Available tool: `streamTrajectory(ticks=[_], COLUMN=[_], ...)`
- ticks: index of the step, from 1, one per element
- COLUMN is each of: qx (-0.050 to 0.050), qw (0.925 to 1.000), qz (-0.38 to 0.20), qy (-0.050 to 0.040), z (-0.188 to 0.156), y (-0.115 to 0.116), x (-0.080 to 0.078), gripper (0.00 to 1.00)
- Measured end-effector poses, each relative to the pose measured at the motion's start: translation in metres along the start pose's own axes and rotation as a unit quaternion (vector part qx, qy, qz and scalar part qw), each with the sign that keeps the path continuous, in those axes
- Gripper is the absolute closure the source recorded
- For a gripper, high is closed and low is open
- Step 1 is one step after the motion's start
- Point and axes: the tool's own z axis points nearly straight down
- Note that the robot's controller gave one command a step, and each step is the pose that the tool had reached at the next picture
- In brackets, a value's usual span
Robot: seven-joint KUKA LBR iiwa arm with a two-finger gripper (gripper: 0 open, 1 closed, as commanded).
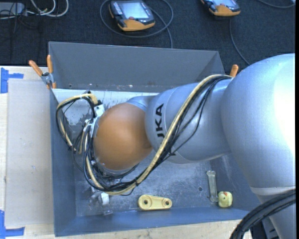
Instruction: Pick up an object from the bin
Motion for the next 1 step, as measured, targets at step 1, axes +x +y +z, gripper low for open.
streamTrajectory(ticks=[1], qx=[0.004], qw=[0.9982], qz=[0.06], qy=[-0.0007], z=[-0.2359], y=[-0.0165], x=[0.0871], gripper=[1.0])
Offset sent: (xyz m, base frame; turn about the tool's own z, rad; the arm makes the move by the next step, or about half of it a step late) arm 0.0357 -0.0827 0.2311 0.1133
